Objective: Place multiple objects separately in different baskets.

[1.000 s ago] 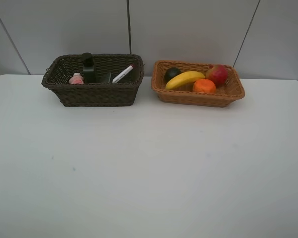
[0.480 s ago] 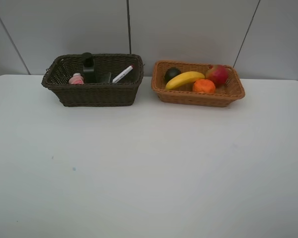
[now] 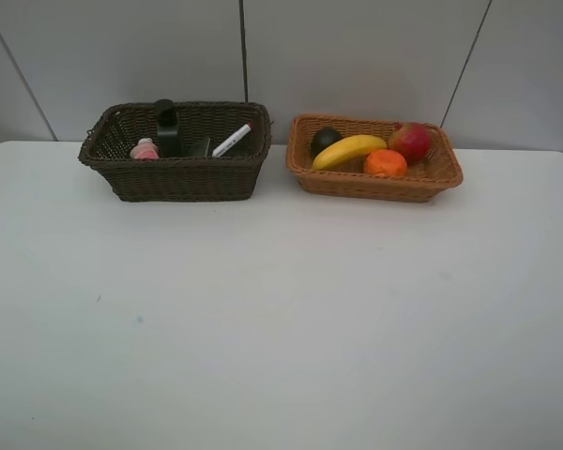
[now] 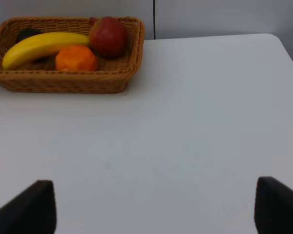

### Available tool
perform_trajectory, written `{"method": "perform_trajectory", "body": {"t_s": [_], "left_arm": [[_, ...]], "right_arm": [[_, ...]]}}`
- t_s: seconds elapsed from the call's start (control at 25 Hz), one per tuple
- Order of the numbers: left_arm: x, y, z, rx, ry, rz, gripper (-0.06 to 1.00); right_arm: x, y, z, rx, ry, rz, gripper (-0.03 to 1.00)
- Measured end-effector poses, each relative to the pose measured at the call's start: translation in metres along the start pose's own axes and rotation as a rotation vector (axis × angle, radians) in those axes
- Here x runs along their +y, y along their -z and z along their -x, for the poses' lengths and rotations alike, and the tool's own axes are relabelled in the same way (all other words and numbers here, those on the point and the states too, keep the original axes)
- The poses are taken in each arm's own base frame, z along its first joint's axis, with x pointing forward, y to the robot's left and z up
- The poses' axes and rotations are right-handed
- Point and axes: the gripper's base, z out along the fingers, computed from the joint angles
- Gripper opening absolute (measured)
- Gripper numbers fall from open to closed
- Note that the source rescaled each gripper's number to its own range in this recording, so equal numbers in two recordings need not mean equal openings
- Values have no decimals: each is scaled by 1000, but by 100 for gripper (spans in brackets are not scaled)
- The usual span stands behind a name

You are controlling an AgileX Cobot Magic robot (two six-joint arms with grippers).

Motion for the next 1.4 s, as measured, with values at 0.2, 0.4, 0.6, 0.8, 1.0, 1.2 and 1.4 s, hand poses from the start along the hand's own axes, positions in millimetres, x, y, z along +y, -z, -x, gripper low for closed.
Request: {"method": "perform_trajectory", "body": {"t_s": [0.2, 0.4, 0.6, 0.8, 1.0, 1.2, 1.4], "left_arm": [[0, 0, 0, 0, 0, 0, 100], [0, 0, 0, 0, 0, 0, 100], [0, 0, 0, 0, 0, 0, 100], [0, 0, 0, 0, 0, 0, 100], [0, 0, 0, 0, 0, 0, 100], [0, 0, 0, 0, 0, 0, 100], [0, 0, 0, 0, 0, 0, 100]], "right_arm": [[0, 0, 0, -1, 0, 0, 82], [0, 0, 0, -1, 0, 0, 82], [0, 0, 0, -1, 0, 0, 82], [0, 0, 0, -1, 0, 0, 82], [0, 0, 0, -1, 0, 0, 82], [0, 0, 0, -1, 0, 0, 82], [0, 0, 0, -1, 0, 0, 82]]}}
